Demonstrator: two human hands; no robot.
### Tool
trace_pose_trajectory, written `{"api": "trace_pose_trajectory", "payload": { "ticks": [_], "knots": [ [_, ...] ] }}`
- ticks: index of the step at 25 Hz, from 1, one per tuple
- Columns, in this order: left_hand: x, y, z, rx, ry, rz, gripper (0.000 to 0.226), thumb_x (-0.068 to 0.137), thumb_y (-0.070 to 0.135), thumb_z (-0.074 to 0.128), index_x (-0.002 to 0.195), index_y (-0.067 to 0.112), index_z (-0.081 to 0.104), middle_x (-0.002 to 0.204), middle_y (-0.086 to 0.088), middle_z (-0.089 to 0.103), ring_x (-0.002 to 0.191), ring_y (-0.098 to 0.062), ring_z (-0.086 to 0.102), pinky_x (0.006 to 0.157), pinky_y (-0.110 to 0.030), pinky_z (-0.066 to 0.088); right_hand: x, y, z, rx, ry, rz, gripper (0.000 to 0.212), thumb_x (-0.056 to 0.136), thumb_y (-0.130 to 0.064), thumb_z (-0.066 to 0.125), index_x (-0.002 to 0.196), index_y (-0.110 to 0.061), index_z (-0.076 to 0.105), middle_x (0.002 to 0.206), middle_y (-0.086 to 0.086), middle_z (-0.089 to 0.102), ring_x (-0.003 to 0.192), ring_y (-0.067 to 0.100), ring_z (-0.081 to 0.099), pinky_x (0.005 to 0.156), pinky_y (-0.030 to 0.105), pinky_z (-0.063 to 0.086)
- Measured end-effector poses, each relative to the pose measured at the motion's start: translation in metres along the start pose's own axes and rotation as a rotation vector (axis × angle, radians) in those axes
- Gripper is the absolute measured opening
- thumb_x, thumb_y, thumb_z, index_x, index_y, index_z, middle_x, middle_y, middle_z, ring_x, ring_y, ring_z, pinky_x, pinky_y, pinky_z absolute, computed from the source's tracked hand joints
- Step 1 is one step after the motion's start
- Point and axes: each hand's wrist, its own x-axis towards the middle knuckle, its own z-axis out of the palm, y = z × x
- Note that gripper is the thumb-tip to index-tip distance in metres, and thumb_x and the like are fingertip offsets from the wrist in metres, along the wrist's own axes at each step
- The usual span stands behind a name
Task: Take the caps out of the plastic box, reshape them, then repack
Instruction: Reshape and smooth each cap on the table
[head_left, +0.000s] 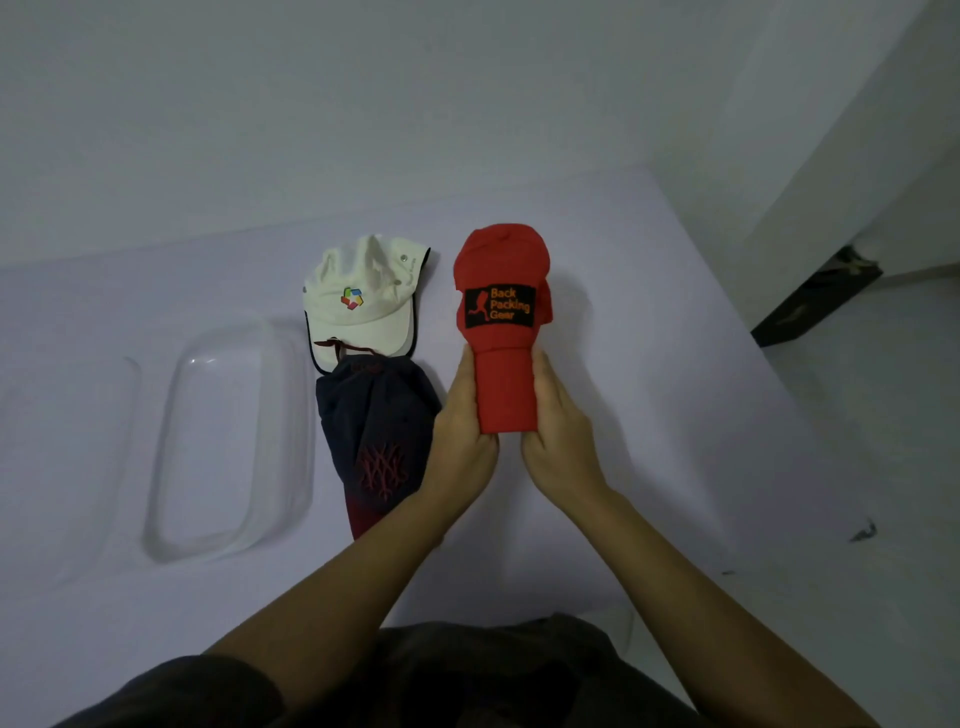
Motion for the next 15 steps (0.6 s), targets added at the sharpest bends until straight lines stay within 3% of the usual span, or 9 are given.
{"api": "trace_pose_trajectory", "payload": {
  "ticks": [1,4,6,9,12,13,15],
  "knots": [
    [0.000,0.004,-0.002,-0.034,0.024,-0.013,0.056,0.090,0.028,0.038,0.139,0.033,0.011,0.127,0.002,0.049,0.105,0.000,0.054,0.090,-0.004,0.041,0.001,-0.005,0.000,0.020,0.007,-0.010,0.061,0.093,-0.021,0.035,0.148,-0.011,0.012,0.152,0.012,0.028,0.132,0.024,0.041,0.105,0.027,0.034],
    [0.001,0.013,-0.005,-0.100,0.060,-0.033,0.058,0.089,0.030,0.039,0.142,0.029,0.015,0.124,-0.001,0.053,0.107,-0.011,0.057,0.093,-0.021,0.047,-0.001,-0.020,0.004,0.151,0.014,0.026,0.059,0.095,-0.013,0.038,0.148,-0.017,0.012,0.145,0.009,0.040,0.121,0.015,0.049,0.097,0.012,0.037],
    [0.001,0.019,-0.006,-0.149,0.080,-0.037,0.060,0.089,0.028,0.040,0.145,0.025,0.017,0.121,0.003,0.054,0.104,-0.007,0.058,0.092,-0.020,0.047,0.000,-0.026,-0.001,0.224,0.010,0.066,0.061,0.094,-0.016,0.038,0.147,-0.020,0.009,0.137,0.008,0.048,0.109,0.009,0.051,0.089,0.005,0.037],
    [-0.013,0.028,0.003,-0.270,0.129,-0.091,0.053,0.093,0.020,0.043,0.142,0.025,0.023,0.115,0.000,0.059,0.099,-0.005,0.060,0.086,-0.016,0.050,0.006,-0.045,-0.017,0.189,0.016,-0.026,0.062,0.089,-0.023,0.041,0.145,-0.022,0.014,0.140,0.009,0.046,0.118,0.017,0.052,0.100,0.026,0.042],
    [-0.039,0.028,0.018,-0.492,0.239,-0.244,0.060,0.084,0.032,0.054,0.134,0.002,0.040,0.113,-0.018,0.062,0.091,-0.003,0.063,0.083,-0.022,0.052,0.019,-0.074,-0.022,-0.140,0.003,-0.355,0.071,0.072,0.012,0.049,0.140,-0.003,0.034,0.139,0.018,0.047,0.128,0.029,0.044,0.112,0.043,0.024],
    [-0.041,0.027,0.019,-0.482,0.251,-0.305,0.062,0.084,0.031,0.055,0.136,0.000,0.039,0.109,-0.016,0.064,0.082,0.002,0.063,0.079,-0.021,0.052,0.024,-0.078,-0.024,-0.263,-0.025,-0.443,0.073,0.067,0.019,0.049,0.138,0.004,0.035,0.137,0.023,0.048,0.128,0.033,0.044,0.111,0.048,0.022],
    [-0.031,0.023,0.011,-0.217,0.217,-0.319,0.056,0.093,0.014,0.048,0.145,0.011,0.027,0.109,-0.007,0.066,0.082,-0.003,0.063,0.083,-0.026,0.052,0.033,-0.078,-0.034,-0.382,-0.119,-0.423,0.074,0.070,0.020,0.053,0.139,0.007,0.029,0.136,0.028,0.047,0.130,0.038,0.042,0.110,0.050,0.023]
  ]
}}
